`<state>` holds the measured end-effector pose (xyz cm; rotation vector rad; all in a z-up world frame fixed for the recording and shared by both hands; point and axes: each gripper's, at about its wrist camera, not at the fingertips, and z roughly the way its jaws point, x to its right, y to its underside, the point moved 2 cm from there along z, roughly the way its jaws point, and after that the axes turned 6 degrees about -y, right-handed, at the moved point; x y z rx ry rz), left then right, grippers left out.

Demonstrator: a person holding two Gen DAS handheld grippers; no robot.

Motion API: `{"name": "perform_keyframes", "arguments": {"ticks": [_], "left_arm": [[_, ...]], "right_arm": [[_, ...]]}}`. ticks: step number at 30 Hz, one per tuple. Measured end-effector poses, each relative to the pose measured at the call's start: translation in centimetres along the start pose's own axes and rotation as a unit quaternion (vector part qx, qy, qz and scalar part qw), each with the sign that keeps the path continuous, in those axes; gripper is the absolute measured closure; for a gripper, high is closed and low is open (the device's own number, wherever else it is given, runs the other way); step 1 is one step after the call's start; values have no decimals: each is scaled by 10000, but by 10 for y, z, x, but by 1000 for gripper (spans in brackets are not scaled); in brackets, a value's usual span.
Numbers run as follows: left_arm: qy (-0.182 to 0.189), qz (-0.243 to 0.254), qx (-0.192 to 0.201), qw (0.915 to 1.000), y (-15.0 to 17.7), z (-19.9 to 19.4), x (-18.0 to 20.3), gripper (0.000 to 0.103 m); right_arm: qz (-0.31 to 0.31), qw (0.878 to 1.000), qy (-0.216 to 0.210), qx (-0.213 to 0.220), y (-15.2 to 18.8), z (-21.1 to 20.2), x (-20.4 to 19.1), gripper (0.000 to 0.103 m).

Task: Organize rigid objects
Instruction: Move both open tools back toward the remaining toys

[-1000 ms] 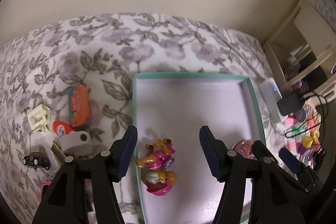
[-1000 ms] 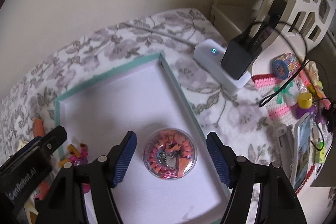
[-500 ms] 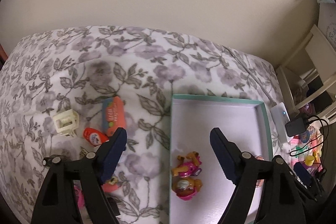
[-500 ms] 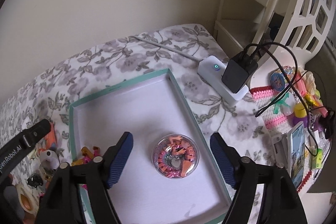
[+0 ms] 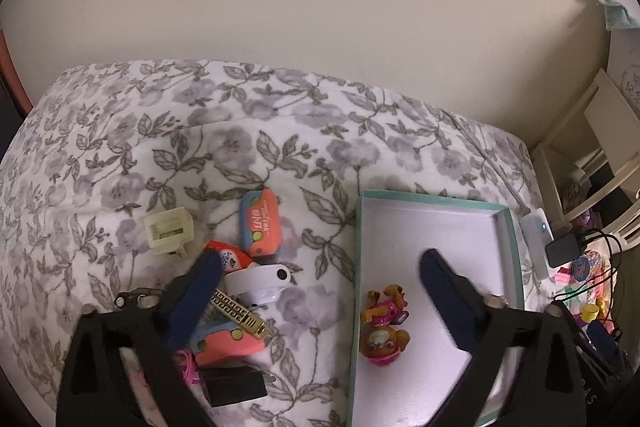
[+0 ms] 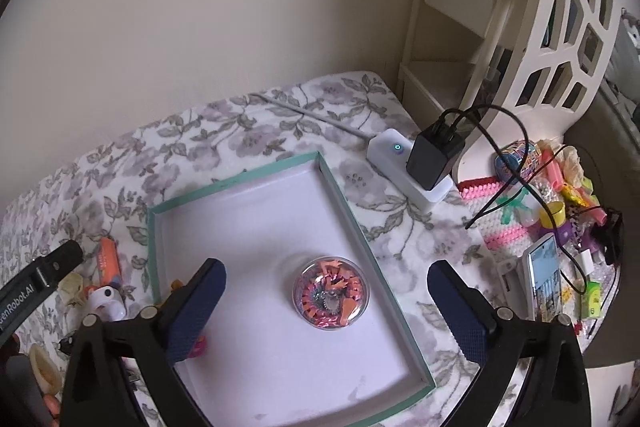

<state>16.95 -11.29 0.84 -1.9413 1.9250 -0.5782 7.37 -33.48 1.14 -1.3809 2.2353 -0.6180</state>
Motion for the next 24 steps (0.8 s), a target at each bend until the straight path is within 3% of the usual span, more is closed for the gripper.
{"name": "perform_keyframes", "arguments": {"ticks": [10,16,24], "left_arm": [[116,-238,361,9990,11,-31,-19,2],[123,-157,248,9995,24,-46,-31,2],[-165,-267,139,9994,45,-64,-64,2]], "right_arm": [[-33,9997,-118,224,10,-34,-9,0],[-223,9987,-290,345,23,-55,-24,0],[-501,9965,-553,369,47,-73,-48,0]]}}
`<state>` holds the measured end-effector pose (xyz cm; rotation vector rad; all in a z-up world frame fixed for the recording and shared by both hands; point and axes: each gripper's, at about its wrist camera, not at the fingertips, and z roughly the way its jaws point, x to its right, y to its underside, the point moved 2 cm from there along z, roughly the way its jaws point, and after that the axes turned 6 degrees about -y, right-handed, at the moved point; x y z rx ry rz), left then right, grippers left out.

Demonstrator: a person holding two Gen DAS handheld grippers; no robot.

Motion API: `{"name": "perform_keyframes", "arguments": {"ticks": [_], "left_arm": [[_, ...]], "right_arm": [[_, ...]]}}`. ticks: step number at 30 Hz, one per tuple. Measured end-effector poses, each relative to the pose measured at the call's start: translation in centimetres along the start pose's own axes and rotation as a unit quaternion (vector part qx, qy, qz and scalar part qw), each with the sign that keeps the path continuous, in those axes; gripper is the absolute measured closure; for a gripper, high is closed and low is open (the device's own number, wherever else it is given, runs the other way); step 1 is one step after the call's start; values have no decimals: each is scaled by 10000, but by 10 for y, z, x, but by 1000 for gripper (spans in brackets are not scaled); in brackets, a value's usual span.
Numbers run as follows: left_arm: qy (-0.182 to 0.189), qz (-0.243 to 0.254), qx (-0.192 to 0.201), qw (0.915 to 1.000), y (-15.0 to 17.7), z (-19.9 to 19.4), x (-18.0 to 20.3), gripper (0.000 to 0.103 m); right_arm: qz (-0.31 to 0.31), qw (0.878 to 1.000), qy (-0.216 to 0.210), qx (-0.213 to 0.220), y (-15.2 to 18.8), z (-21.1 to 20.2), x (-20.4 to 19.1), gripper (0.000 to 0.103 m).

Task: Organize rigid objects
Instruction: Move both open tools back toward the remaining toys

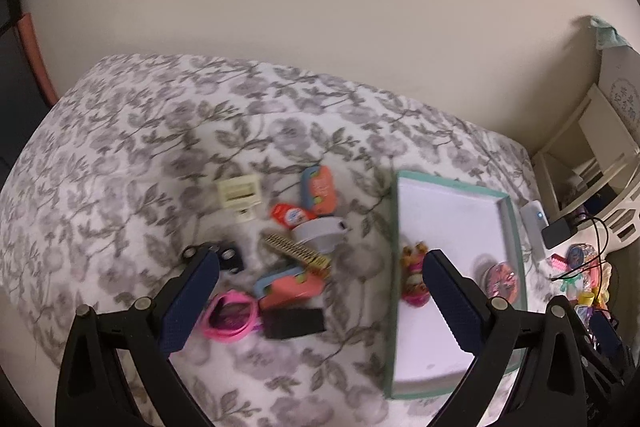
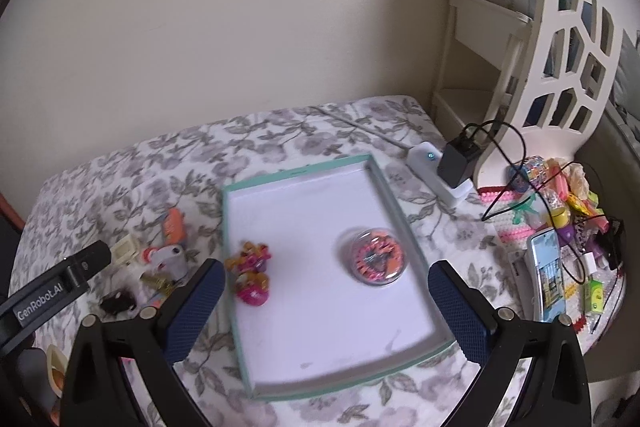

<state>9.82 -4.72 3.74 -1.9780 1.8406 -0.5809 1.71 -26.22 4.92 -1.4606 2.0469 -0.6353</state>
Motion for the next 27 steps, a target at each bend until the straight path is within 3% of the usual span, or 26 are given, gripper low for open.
{"name": "perform_keyframes", "arguments": {"ticks": [6,12,27], "left_arm": [[-321,-72,-22,9995,17,-2,-31,2],[-584,-189,-333,9976,36,12,-64,2],[-948,-1014,-826,9869,46,47,-129,2]], "right_arm": [[-209,9995,-221,-117,18,-1,-24,0],[-300,9976,-575,-257,31,4,-48,0],[-578,9848,-1327,-961,60,56,-107,0]]}}
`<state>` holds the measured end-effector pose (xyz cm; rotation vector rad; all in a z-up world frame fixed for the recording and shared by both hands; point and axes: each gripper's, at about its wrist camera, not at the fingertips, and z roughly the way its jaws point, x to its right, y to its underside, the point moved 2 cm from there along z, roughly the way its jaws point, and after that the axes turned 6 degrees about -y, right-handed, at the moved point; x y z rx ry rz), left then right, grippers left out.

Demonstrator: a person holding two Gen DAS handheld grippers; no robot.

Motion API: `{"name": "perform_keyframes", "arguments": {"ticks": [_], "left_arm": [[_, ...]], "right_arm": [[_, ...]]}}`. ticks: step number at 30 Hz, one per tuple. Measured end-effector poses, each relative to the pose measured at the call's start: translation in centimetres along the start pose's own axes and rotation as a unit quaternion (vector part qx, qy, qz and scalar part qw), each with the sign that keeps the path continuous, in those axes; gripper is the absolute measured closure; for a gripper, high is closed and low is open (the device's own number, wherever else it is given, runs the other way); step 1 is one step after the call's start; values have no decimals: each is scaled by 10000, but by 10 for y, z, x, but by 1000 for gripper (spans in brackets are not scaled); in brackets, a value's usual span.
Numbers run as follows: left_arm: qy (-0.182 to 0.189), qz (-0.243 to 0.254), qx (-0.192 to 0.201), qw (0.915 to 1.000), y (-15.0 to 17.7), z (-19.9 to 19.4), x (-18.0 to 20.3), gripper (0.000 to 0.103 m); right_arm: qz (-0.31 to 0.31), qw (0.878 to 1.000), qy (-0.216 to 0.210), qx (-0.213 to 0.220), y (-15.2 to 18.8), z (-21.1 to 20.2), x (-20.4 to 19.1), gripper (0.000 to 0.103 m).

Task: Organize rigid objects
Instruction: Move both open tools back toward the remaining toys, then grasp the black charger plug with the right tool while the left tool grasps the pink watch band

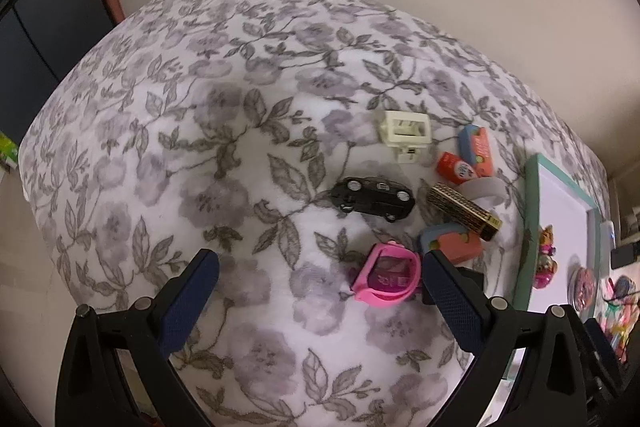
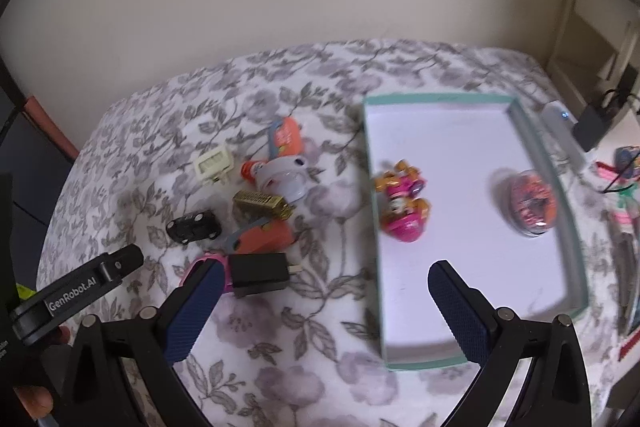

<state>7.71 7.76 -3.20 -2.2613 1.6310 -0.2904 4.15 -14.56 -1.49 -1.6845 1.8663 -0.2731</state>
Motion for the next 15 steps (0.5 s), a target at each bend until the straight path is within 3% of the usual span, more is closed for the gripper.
{"name": "perform_keyframes", "arguments": {"ticks": [10,13,15], "left_arm": [[40,-126,-486,9987,5,44,1,3],[78,-127,-609,9980,6,57,4,17],[139,-141,-685,9975,7,64,5,19]], "right_arm": [[-142,9984,-178,-511,10,52,-14,0],[-157,9979,-262,-573,12,62,-16,1],[-152,9976,-295,-607,12,67,-16,1]]}}
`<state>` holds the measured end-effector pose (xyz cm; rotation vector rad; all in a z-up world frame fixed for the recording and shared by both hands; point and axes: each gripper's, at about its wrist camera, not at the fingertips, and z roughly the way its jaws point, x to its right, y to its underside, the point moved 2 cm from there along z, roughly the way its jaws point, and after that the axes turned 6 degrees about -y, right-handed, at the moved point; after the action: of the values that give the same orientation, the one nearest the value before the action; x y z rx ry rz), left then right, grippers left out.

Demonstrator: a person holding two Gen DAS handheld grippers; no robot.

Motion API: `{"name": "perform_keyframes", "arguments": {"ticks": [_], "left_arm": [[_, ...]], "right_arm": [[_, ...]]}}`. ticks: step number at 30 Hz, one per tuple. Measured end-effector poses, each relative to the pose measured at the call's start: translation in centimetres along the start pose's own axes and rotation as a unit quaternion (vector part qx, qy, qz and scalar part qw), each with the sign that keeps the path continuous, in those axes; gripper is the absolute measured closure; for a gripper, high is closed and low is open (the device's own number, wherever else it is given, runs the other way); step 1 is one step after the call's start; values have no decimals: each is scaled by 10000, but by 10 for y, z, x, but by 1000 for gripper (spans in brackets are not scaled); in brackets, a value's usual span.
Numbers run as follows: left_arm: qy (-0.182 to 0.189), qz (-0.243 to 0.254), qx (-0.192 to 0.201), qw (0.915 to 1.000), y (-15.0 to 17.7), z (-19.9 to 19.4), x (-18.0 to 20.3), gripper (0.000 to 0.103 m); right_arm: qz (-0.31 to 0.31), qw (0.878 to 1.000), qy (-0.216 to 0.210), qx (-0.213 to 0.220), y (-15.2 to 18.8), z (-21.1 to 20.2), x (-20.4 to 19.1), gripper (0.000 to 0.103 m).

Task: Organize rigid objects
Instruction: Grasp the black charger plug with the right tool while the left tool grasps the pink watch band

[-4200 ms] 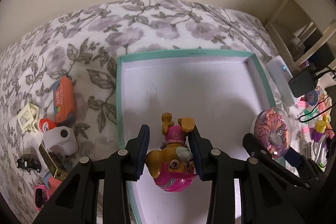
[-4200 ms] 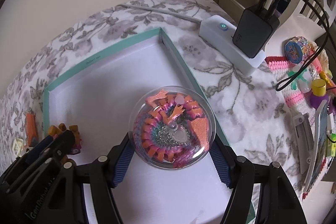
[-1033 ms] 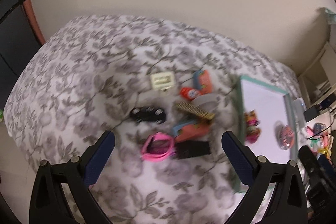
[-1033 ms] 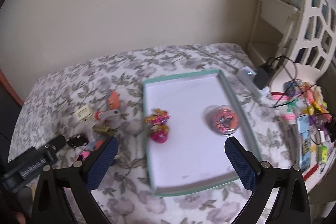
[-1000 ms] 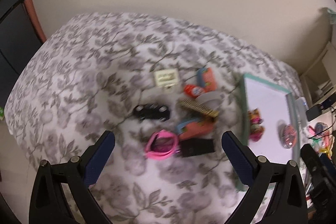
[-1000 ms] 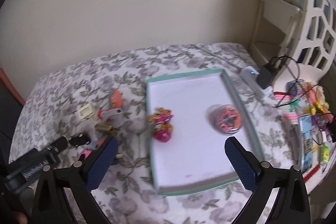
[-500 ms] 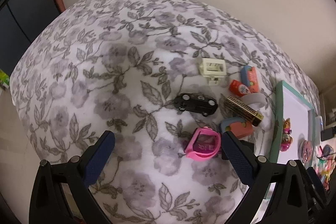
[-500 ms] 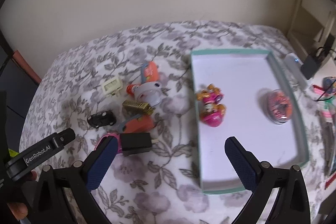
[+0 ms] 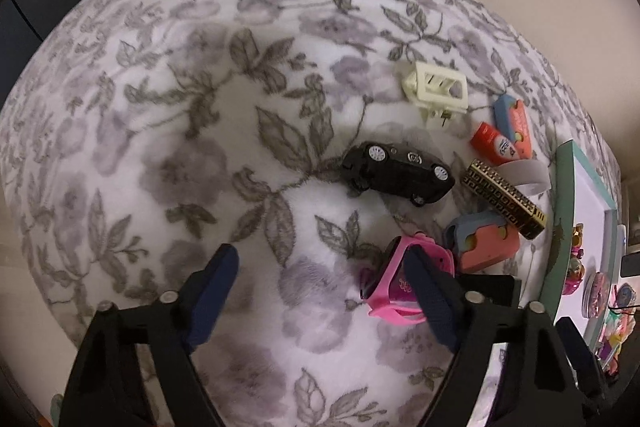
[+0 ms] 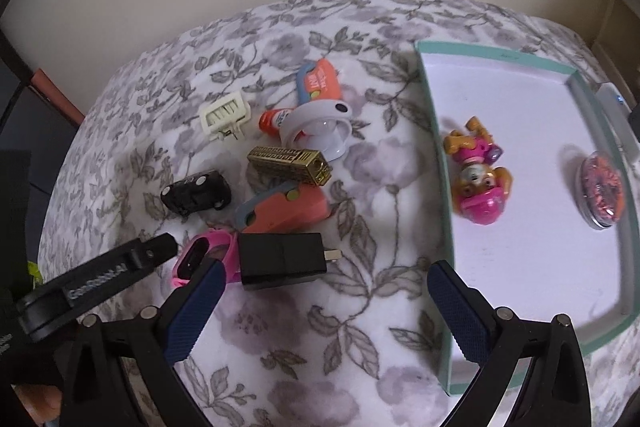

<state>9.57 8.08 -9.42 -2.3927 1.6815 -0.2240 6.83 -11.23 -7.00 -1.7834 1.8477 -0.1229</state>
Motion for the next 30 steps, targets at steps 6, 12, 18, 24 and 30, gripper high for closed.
{"name": "perform_keyframes", "arguments": {"ticks": [6,12,18,24,30], "left_arm": [[159,-11,-184,9997,2,13,4,20],[125,89,-195,9997,4,17,9,28],[233,152,-230,9993,4,20,14,40],[338,186,-274,9989,6,22,17,46],[336,294,-248,9987,6,23,19,54]], "right_arm": [[51,9998,-174,-113,0,14,0,7],[131,9992,-320,-186,-1,21,-1,13],[280,9975,-587,-279,0,30,0,23],[378,9948,-891,-323,1,34,-1,38],[394,9935,-1011,-334,2,34,-3,48]]}}
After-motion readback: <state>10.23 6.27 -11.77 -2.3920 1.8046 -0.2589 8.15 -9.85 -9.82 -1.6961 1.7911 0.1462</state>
